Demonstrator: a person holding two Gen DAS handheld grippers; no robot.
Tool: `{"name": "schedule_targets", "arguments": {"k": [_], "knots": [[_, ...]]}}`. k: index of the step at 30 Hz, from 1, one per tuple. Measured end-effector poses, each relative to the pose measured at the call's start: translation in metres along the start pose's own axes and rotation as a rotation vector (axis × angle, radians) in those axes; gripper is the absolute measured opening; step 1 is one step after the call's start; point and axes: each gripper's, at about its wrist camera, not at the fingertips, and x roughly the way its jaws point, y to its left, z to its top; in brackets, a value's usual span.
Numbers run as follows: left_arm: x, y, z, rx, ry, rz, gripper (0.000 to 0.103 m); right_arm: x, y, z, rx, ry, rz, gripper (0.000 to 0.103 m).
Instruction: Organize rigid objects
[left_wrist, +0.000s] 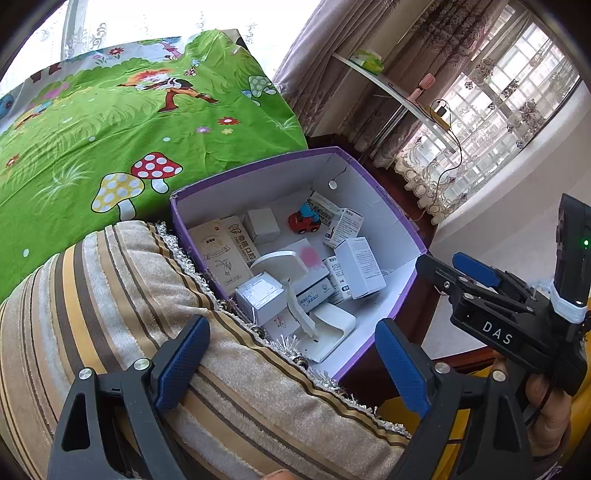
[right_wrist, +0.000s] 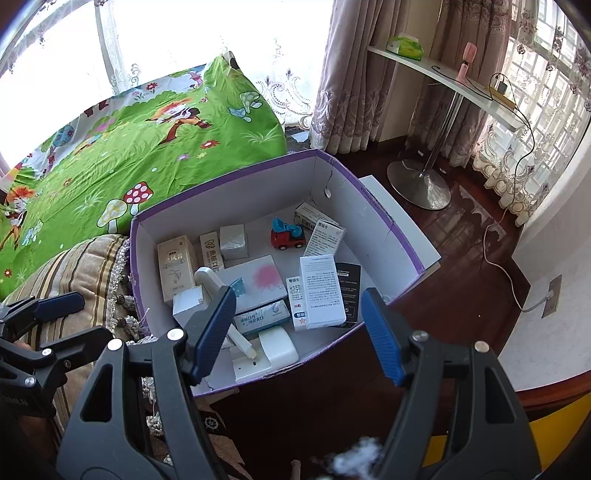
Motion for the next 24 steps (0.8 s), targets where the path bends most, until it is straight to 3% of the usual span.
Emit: {"name": "schedule_targets", "arguments": {"k": [24], "knots": [[-0.0002, 0.0000, 0.0001, 0.000, 0.000, 0.001, 0.092, 0.0011, 0.0001, -0.0006, -0.001, 0.006, 0.006, 0.074]]}}
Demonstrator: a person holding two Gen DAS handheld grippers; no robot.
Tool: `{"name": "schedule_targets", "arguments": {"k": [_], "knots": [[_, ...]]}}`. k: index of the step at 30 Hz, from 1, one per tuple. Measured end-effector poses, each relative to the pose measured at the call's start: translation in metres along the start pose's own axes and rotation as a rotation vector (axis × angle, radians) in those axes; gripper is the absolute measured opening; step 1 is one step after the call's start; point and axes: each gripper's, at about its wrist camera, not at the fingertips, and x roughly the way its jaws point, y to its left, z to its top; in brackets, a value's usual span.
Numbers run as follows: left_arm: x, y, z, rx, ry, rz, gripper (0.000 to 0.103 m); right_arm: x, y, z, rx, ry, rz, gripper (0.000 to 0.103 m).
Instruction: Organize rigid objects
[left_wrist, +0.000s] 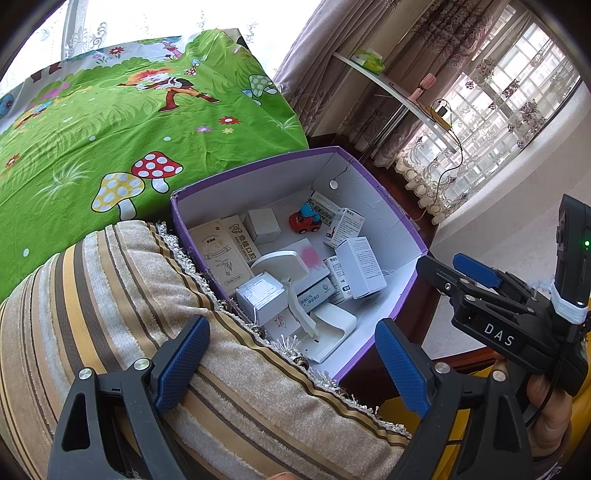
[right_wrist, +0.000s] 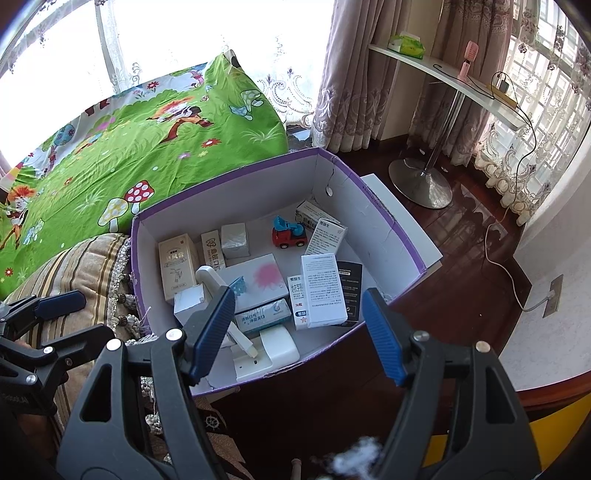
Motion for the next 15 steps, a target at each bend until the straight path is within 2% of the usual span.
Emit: {"name": "schedule_targets", "arguments": {"k": [15], "knots": [[0.0002, 0.0005, 0.0002, -0.002, 0.000, 0.000, 0.092, 0.0014, 0.0007, -0.0012, 0.000, 0.005, 0.004, 0.075]]}}
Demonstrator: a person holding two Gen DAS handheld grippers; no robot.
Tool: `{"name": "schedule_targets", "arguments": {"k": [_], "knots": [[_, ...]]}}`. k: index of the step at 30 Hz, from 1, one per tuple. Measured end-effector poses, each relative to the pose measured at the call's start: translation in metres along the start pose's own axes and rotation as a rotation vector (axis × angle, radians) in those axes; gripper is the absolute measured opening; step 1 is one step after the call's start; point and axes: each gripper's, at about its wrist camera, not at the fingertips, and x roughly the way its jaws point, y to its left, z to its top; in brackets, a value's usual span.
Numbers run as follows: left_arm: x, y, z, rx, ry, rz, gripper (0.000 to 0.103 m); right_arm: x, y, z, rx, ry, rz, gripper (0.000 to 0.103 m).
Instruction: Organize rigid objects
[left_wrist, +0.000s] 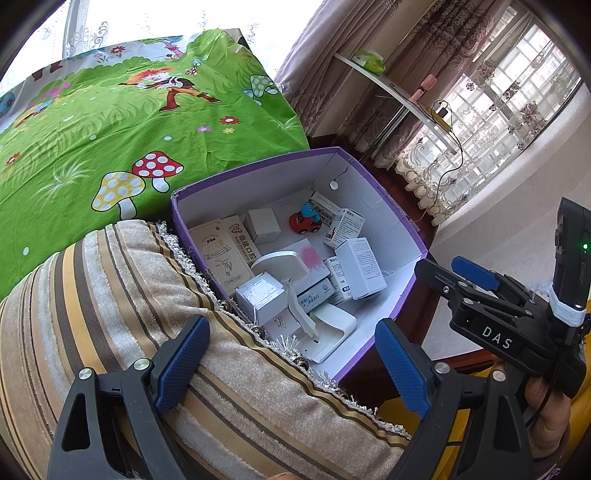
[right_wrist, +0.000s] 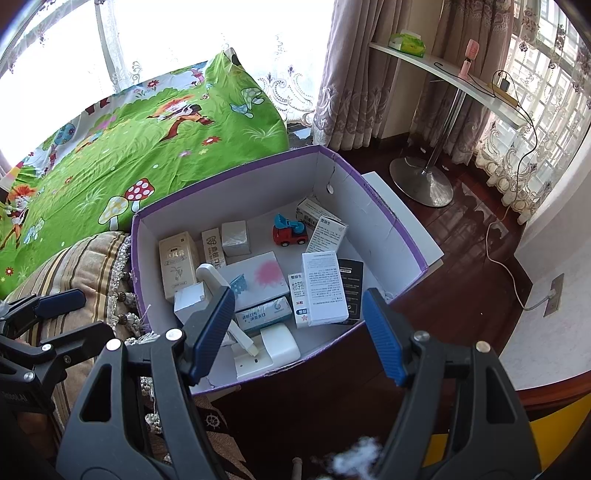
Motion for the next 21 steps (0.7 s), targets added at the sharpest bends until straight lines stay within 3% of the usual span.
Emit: {"name": "schedule_targets", "arguments": {"k": [21], "knots": [[0.0037, -0.0023, 0.0018, -0.031, -0.014, 0.030, 0.092, 0.0009, 0.0003, -0.0007, 0.000, 0.004, 0.003, 0.075]]}}
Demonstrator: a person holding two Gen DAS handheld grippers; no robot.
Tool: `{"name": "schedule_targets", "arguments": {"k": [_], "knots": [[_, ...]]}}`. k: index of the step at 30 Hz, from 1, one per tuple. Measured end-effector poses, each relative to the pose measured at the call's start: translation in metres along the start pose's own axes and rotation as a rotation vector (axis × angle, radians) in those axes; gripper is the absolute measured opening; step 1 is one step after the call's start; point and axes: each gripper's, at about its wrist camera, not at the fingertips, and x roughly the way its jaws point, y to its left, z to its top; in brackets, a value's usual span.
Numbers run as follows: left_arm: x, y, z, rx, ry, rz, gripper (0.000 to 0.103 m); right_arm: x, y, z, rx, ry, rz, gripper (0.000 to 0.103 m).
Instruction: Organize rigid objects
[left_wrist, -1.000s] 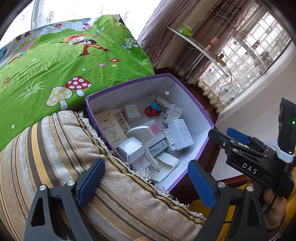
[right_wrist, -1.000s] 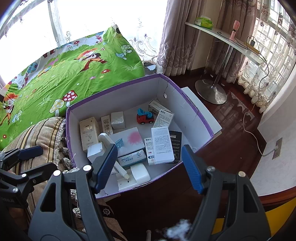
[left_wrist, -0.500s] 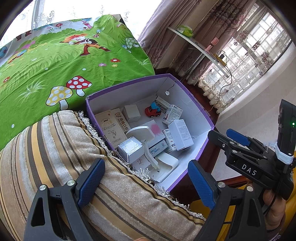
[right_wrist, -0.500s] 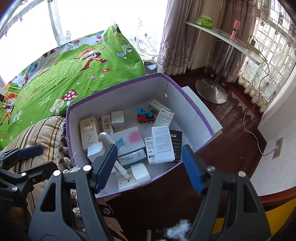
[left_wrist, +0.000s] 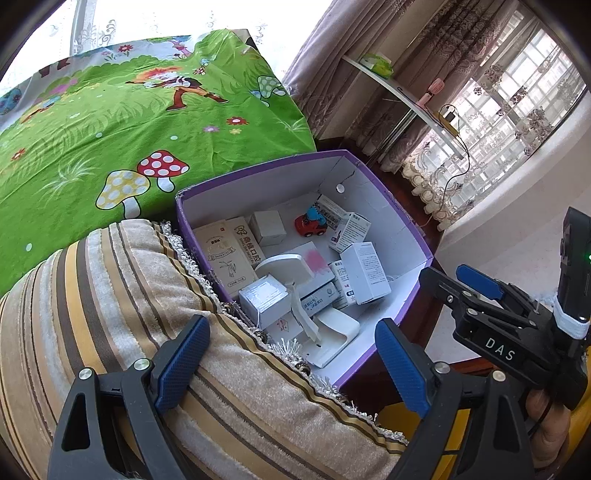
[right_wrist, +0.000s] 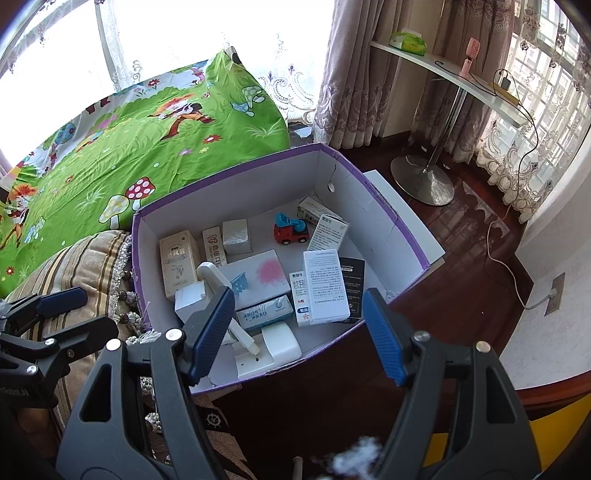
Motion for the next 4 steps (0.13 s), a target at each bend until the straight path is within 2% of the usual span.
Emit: {"name": "schedule_targets", "arguments": {"k": [4], "knots": [[0.0031, -0.0019, 0.0022, -0.002, 0.001, -0.005, 0.095, 0.0004, -0.0006, -0.0006, 0.003, 0.001, 0.000, 0.075]]}}
